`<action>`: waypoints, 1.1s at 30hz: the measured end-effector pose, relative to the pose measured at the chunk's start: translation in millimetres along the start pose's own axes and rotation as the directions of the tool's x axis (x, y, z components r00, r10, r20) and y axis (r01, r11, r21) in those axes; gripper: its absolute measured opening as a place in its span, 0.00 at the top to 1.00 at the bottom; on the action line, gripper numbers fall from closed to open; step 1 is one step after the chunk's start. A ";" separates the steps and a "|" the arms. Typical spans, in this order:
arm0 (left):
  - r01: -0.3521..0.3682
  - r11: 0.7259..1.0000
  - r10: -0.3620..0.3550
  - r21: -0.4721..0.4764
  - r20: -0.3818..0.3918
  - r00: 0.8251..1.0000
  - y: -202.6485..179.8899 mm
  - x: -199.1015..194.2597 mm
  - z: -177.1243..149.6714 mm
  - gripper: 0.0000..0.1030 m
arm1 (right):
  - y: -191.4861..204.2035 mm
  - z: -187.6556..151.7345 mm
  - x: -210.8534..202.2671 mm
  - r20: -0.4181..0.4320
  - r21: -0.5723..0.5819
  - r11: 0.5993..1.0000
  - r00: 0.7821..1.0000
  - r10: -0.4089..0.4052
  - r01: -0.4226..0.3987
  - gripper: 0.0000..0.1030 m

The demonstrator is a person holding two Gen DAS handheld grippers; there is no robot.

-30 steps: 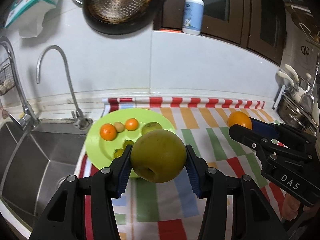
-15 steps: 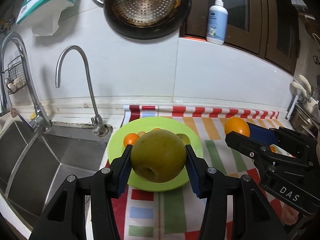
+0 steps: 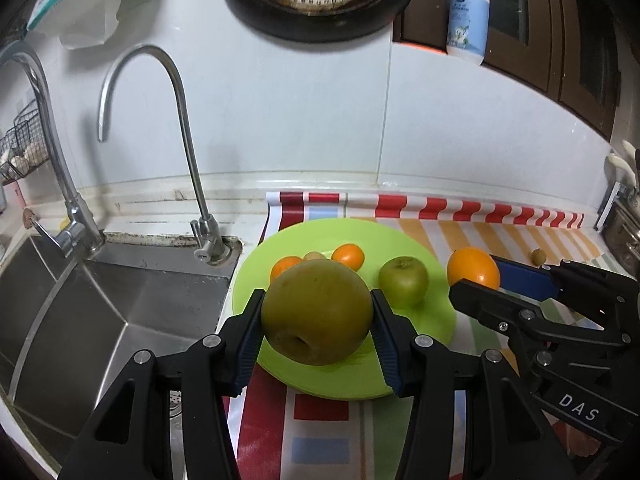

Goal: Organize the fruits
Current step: 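Carry the yellow-green fruit onto the plate with the left tool while the right tool carries the orange there, then open both tools to release the fruits on the plate, then withdraw both open tools from the plate toward the last fruits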

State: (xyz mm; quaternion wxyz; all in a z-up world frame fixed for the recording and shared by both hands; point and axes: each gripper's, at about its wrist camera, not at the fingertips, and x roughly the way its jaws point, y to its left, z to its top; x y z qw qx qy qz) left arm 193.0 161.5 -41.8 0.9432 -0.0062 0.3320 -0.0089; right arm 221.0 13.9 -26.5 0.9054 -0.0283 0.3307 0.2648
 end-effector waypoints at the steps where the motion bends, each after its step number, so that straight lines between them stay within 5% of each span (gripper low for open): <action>1: 0.001 1.000 -0.001 0.000 -0.006 1.000 0.6 4.3 -0.7 0.52 | -0.5 -1.4 4.9 -0.010 0.001 1.000 1.000 0.002 -0.002 0.67; 20: -0.010 1.000 0.011 0.016 -0.083 0.997 7.3 58.7 -5.3 0.51 | -9.6 -17.3 60.3 -0.118 0.039 0.999 0.993 0.018 -0.013 0.66; 33: -0.048 0.999 0.048 0.016 -0.004 0.999 -2.2 17.5 -0.8 0.44 | -17.7 -13.1 28.8 -0.060 0.062 0.998 0.998 -0.021 0.025 0.54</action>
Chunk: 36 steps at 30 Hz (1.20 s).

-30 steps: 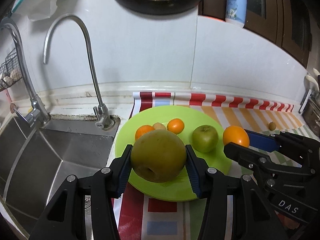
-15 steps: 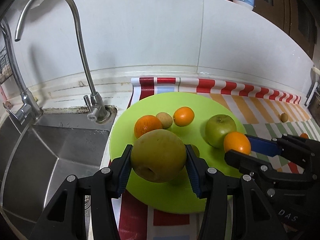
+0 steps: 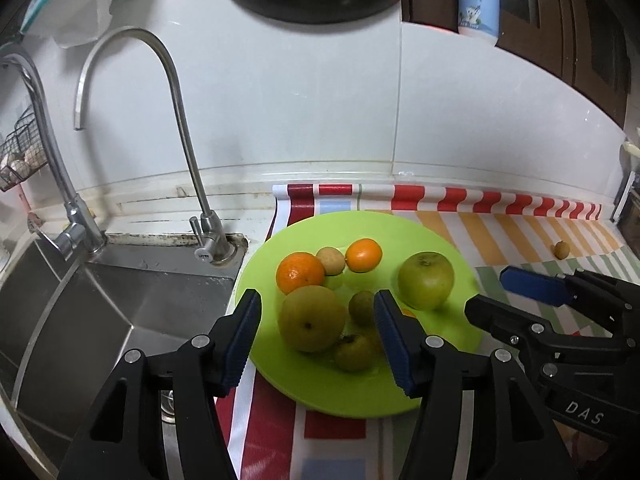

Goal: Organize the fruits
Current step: 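Withdraw both open tools from the plate toward the last fruits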

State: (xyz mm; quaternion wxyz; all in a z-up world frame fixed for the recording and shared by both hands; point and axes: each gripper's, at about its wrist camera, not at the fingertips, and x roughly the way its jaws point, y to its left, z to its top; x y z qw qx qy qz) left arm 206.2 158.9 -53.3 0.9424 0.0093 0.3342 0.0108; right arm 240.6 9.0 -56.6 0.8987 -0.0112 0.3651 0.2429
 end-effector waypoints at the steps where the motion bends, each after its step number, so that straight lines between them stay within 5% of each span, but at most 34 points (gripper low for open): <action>1: 0.000 1.000 0.000 0.000 0.002 1.000 -1.0 -2.8 -0.6 0.44 | -0.4 0.0 -3.9 0.008 -0.001 1.000 1.000 -0.007 0.007 0.53; 14: 0.023 1.000 -0.023 -0.005 0.046 0.999 -26.7 -50.0 -3.6 0.36 | -7.6 -7.2 -68.0 0.090 -0.008 0.996 0.992 -0.086 0.087 0.39; 36: 0.139 0.985 -0.149 0.099 0.094 0.984 -99.5 -106.7 -10.2 0.29 | -49.2 -44.0 -156.5 0.128 0.086 0.970 0.963 -0.236 0.227 0.39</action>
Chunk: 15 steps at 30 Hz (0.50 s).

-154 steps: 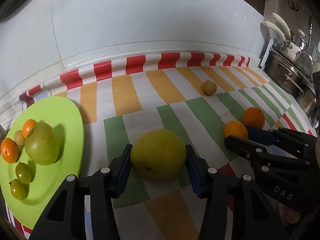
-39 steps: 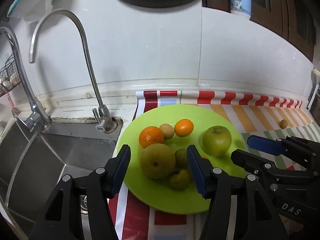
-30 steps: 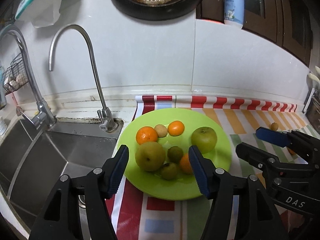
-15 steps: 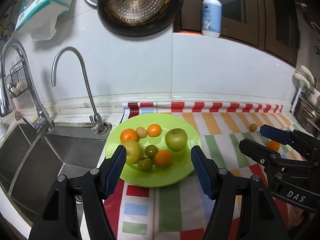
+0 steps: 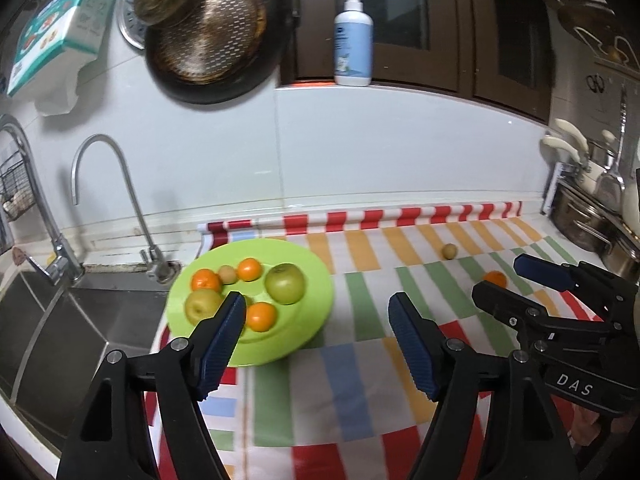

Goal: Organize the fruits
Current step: 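Withdraw both open tools from the plate toward the last fruits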

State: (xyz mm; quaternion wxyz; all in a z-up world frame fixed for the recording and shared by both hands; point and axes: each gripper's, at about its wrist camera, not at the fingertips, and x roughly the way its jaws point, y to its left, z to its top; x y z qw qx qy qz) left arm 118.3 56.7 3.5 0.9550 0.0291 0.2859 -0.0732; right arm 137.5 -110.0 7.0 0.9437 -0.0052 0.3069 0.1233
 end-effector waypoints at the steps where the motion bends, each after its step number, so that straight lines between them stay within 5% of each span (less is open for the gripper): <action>1: 0.010 1.000 -0.010 0.006 0.000 1.000 -4.4 0.0 0.3 0.28 | -3.8 -0.8 -2.6 0.002 0.004 1.000 1.000 -0.008 0.008 0.39; 15: 0.096 0.992 -0.097 0.080 0.000 0.995 -47.1 13.4 8.6 0.22 | -49.8 -11.6 -23.1 0.008 0.067 0.988 0.990 -0.139 0.138 0.35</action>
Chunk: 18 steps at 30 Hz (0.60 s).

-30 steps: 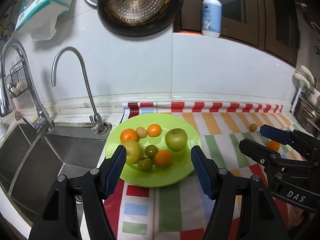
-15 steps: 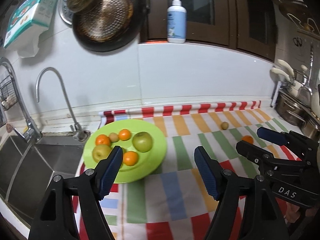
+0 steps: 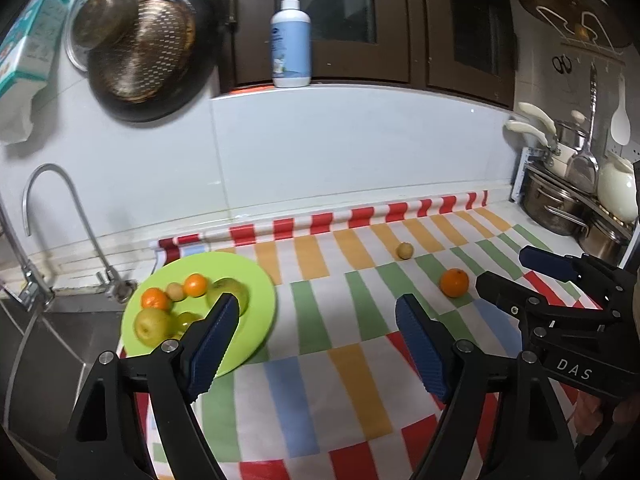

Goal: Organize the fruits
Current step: 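Withdraw both open tools from the plate toward the last fruits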

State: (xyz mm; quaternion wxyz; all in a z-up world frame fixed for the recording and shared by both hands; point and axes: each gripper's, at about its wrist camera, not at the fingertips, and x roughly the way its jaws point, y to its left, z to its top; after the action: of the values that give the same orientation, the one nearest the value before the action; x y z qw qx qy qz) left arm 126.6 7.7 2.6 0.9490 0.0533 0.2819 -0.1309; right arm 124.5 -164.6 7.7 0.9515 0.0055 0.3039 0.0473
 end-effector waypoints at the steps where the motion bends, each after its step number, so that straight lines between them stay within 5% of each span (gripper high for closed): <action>1: 0.004 1.000 -0.004 0.004 0.000 1.000 -1.9 1.2 0.5 0.22 | -2.2 0.1 0.5 -0.001 0.003 1.000 1.000 -0.005 0.005 0.35; 18: 0.118 0.989 -0.112 0.093 -0.067 0.991 -37.9 67.6 12.0 0.22 | -49.1 -9.6 40.2 -0.071 0.074 0.992 0.993 -0.094 0.099 0.35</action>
State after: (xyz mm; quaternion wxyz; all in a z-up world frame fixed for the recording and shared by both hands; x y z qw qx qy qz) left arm 176.8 -45.5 -25.5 0.9270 0.0867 0.3072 -0.1972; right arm 155.8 -209.9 -25.2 0.9410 0.0261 0.3372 -0.0104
